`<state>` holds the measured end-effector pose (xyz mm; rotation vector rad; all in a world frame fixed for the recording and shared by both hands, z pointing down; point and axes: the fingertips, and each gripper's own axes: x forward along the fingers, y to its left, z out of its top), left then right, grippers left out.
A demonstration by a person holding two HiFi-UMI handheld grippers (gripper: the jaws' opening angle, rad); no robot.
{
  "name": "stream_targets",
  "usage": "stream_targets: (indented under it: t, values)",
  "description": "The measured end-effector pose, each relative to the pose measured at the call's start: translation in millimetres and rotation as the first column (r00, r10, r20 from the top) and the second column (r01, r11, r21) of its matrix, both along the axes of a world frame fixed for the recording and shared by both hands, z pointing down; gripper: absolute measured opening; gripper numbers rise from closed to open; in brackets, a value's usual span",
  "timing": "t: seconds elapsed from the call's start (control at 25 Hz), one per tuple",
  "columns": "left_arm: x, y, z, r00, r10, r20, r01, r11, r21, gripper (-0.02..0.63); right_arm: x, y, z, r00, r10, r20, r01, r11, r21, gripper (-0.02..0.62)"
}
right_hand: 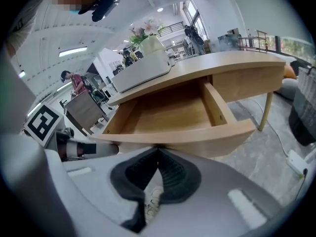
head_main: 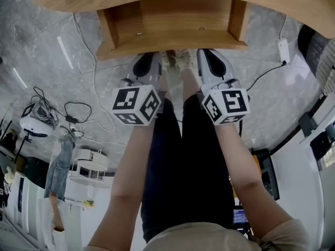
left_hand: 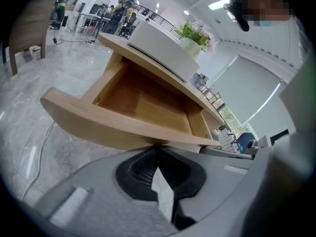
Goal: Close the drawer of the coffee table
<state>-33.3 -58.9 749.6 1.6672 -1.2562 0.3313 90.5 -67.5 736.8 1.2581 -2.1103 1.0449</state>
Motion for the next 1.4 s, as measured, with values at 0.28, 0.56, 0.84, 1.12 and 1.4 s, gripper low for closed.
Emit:
stream_targets:
  t: [0.28, 0.56, 0.84, 1.12, 1.4]
  values:
    - [0, -1, -7, 1.000, -0.008, 0.009, 0.008, 1.000, 0.006, 0.002, 0, -2, -7, 1.000, 0.020, 0.006, -0.020, 1.000, 0.005, 0.003]
    - [-2, -5, -17, 1.000, -0.024, 0.016, 0.024, 1.000, 0.008, 0.002, -2, -6, -17, 1.000, 0.026, -0.015, -0.026, 1.000, 0.012, 0.003]
    - [1, -11, -20, 1.000, -0.009, 0.007, 0.009, 1.000, -0.015, 0.002, 1, -13, -18, 0.999, 0.033, -0.019, -0.033, 0.999, 0.013, 0.003]
    - [3, -36, -24, 1.000, -0.009, -0.001, 0.009, 1.000, 0.027, 0.002, 3, -42, -18, 0.999, 0.035, -0.016, -0.034, 0.998, 0.047, 0.003]
    - [0, -55, -25, 1.000, 0.004, 0.007, -0.004, 0.999, 0.054, 0.002, 0, -62, -18, 0.999, 0.033, -0.013, -0.032, 0.997, 0.074, 0.003]
